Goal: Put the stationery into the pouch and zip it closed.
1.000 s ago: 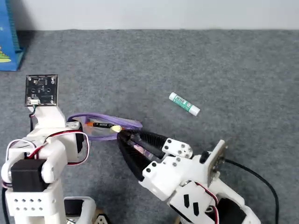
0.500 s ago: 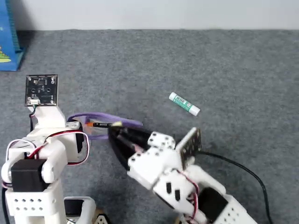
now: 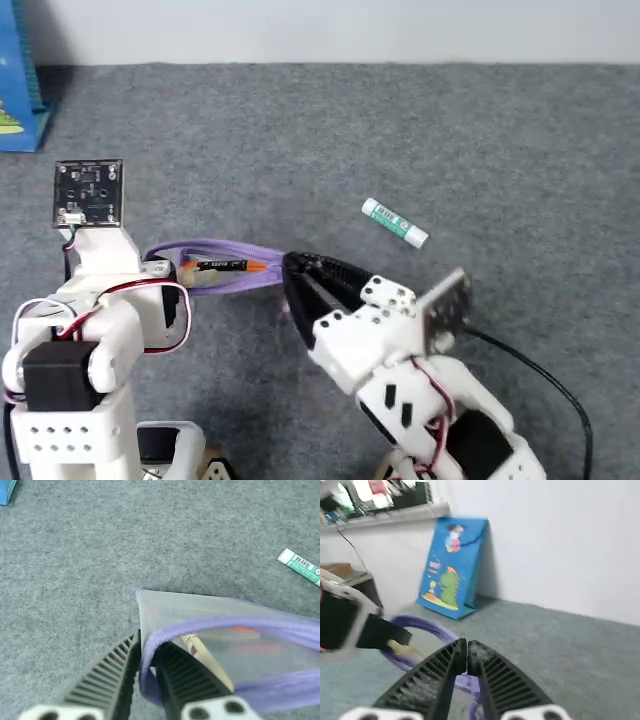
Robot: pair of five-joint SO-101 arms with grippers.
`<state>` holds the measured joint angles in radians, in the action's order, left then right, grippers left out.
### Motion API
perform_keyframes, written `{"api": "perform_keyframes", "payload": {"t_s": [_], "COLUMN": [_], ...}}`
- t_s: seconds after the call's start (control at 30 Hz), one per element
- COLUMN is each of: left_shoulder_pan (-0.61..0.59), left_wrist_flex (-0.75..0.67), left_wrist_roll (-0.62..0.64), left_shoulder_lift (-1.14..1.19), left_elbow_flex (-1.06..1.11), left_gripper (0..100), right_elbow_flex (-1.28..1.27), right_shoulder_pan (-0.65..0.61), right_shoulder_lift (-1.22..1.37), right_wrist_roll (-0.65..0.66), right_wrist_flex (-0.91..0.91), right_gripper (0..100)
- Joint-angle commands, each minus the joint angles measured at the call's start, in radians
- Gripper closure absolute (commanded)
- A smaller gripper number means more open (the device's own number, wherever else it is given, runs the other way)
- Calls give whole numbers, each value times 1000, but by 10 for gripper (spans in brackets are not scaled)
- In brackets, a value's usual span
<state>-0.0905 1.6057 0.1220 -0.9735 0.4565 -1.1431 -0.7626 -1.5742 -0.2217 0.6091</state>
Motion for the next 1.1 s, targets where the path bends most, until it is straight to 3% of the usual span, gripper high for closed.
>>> {"api": "perform_keyframes", "payload": {"t_s": [0.0, 0.2, 0.53, 0.63, 0.77, 1.07], "left_shoulder_pan": [-6, -9, -6, -6, -6, -8], "left_wrist_flex": [-12, -11, -11, -11, -11, -11], "left_wrist_roll": [5, 5, 5, 5, 5, 5], "left_shoulder_lift": [-18, -18, -18, -18, -18, -18], "left_elbow_flex": [-5, -5, -5, -5, -5, -5], "left_gripper": [987, 987, 987, 987, 987, 987], "right_elbow_flex": [54, -12, -18, 2, 66, 319], "right_shoulder_pan": [-28, -33, 406, 461, 466, 506], "right_shoulder_lift": [-38, -18, 220, 358, 584, 1115], "right_wrist_roll": [-8, -5, 0, 26, 173, 324], "right_wrist_flex": [-41, -153, 5, 7, 15, 15], "right_gripper": [991, 991, 987, 987, 983, 686]}}
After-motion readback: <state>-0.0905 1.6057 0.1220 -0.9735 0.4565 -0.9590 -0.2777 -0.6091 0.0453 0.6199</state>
